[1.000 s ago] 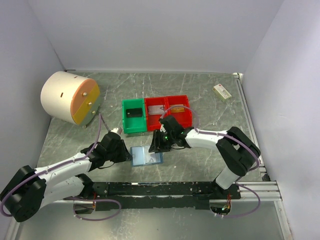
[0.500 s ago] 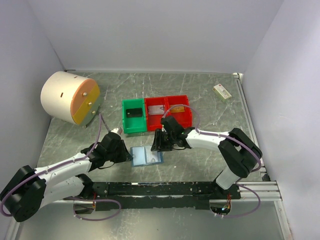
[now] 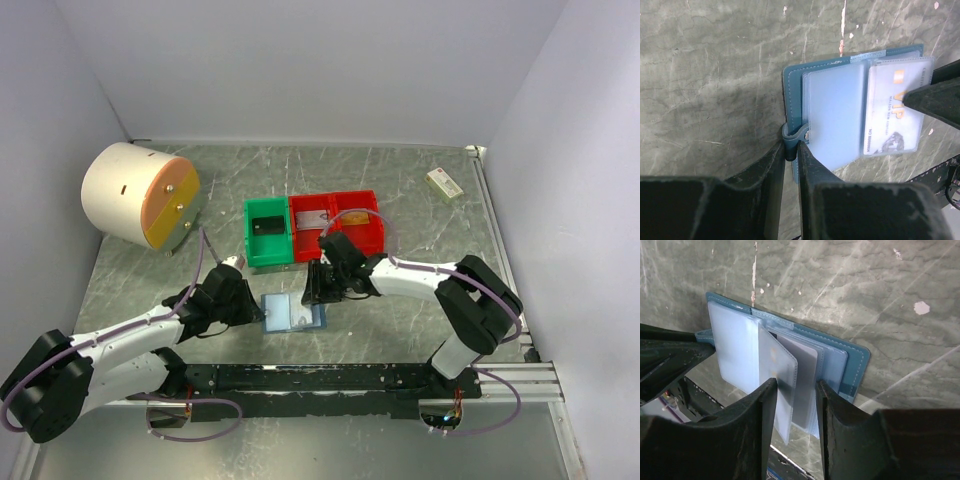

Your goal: Take the credit cards out of the card holder

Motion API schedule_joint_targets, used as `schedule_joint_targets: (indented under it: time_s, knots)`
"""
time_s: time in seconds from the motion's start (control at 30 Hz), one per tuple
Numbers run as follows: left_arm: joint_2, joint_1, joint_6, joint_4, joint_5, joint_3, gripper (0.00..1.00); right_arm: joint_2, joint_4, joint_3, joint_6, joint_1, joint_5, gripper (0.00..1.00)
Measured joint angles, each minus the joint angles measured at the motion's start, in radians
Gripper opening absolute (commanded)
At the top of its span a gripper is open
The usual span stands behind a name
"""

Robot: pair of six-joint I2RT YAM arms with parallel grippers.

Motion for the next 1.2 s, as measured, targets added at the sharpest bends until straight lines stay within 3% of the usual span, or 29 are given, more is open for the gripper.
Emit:
schedule_joint_targets:
  time_s: [0.7, 0.93, 1.07, 1.2]
  knots:
    - [0.006, -0.020, -0.006, 0.008, -0.003, 0.002, 0.25, 0.000, -0.175, 0.180, -0.106, 0.086, 0.027, 0.62]
    - [-0.004, -0.029, -0.018, 0.006, -0.010, 0.002, 0.31, 0.003, -0.201, 0.184, -0.110, 0.097, 0.055, 0.70]
    - [-0.044, -0.033, -0.033, -0.015, -0.034, 0.002, 0.40, -0.004, -0.212, 0.184, -0.112, 0.097, 0.085, 0.69]
    - [-0.105, -0.034, -0.048, -0.046, -0.065, 0.002, 0.46, -0.042, -0.202, 0.183, -0.122, 0.096, 0.084, 0.61]
